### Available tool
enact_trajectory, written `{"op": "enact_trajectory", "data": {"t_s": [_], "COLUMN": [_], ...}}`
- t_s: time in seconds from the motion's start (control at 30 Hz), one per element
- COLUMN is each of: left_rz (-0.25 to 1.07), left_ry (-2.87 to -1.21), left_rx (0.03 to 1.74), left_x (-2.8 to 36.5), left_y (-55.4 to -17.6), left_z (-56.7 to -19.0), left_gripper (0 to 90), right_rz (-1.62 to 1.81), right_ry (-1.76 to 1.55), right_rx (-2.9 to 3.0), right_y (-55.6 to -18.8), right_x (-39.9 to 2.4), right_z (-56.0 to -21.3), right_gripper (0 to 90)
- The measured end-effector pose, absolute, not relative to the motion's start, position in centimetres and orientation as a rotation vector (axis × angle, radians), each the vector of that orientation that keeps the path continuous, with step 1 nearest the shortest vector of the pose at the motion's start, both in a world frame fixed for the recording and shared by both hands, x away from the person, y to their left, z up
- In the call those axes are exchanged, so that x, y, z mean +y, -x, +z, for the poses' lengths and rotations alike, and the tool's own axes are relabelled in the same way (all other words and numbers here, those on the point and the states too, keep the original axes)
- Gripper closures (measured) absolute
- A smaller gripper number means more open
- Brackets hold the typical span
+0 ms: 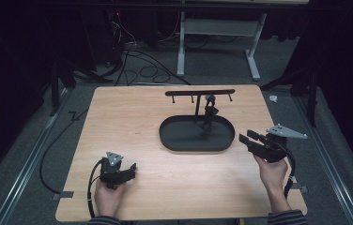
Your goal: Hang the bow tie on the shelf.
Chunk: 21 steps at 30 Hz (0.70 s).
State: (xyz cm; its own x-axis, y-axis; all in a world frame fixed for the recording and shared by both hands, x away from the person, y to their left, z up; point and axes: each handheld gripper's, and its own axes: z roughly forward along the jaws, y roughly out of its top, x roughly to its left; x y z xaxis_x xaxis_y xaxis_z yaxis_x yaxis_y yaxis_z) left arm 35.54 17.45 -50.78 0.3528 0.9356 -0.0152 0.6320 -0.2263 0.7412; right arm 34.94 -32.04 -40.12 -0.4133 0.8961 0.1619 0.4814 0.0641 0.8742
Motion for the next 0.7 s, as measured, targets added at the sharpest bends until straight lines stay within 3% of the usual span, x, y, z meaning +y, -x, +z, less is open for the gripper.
{"op": "enact_trajectory", "data": {"t_s": [0.7], "left_rz": [0.586], "left_ry": [-1.957], "left_rx": [1.361], "left_x": [17.5], "left_y": [-35.5], "left_z": [-50.8], "left_gripper": [25.3], "right_rz": [1.331], "right_ry": [-1.388], "right_rx": [1.949], "right_y": [-33.7], "right_x": [-31.6], "right_z": [-42.1], "right_gripper": [57.1]}}
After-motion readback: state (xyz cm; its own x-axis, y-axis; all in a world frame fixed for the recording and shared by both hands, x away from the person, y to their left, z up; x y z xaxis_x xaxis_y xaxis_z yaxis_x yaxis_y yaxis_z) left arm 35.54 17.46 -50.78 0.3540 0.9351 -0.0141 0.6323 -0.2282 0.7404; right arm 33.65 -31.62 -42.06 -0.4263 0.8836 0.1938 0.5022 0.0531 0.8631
